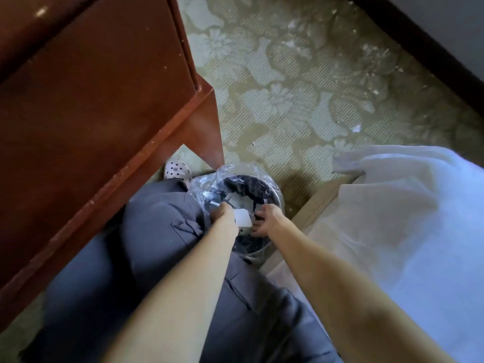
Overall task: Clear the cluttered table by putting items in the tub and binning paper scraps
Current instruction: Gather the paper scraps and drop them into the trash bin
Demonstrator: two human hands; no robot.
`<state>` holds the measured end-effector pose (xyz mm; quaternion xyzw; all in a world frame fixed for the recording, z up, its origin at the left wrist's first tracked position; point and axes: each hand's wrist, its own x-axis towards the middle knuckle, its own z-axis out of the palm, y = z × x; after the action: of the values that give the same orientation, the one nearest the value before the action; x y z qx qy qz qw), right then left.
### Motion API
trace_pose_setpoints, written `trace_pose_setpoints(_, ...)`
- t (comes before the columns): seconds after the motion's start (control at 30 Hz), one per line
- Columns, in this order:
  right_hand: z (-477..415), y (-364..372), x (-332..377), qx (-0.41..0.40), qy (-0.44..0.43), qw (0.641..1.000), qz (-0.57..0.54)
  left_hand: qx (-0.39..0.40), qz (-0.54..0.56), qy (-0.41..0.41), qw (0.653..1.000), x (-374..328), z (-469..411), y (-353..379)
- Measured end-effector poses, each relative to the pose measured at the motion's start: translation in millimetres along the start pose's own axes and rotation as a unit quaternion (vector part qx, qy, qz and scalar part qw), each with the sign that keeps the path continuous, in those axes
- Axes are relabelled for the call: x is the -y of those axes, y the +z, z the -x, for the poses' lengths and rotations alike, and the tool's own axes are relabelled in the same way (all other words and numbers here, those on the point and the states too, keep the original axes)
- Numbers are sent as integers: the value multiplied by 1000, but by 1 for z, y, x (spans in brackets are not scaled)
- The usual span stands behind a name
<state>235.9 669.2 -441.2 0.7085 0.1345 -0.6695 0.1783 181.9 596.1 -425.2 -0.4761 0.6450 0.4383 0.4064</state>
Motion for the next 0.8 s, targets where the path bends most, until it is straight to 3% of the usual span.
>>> trace_pose_setpoints(0.13, 4, -1, -4, 15, -19, 1000, 20, 33, -25, -32, 999, 3, -13, 1)
trace_pose_setpoints(0.27, 14, -4, -4, -3, -19, 1000, 15, 44, -38, -18, 998, -3, 3, -8)
trace_pose_setpoints(0.37, 33, -6, -3, 0, -69, 997, 31, 68, -20, 2, 997, -9, 24, -15)
trace_pose_setpoints(0.47, 55, -3, -2, -5, -150, 986, 77, 94, -24, 53, 994, -19, 52, -27)
trace_pose_setpoints(0.57, 87, 5, -4, -3, -255, 958, 135, 111, -62, 167, 978, -28, 88, -44)
trace_pose_setpoints(0.67, 133, 14, -16, 38, -384, 908, 161, 83, -125, 330, 932, -36, 132, -68)
trace_pose_setpoints(0.8, 214, 23, -49, 58, -576, 787, 214, -25, -231, 556, 798, -40, 214, -119)
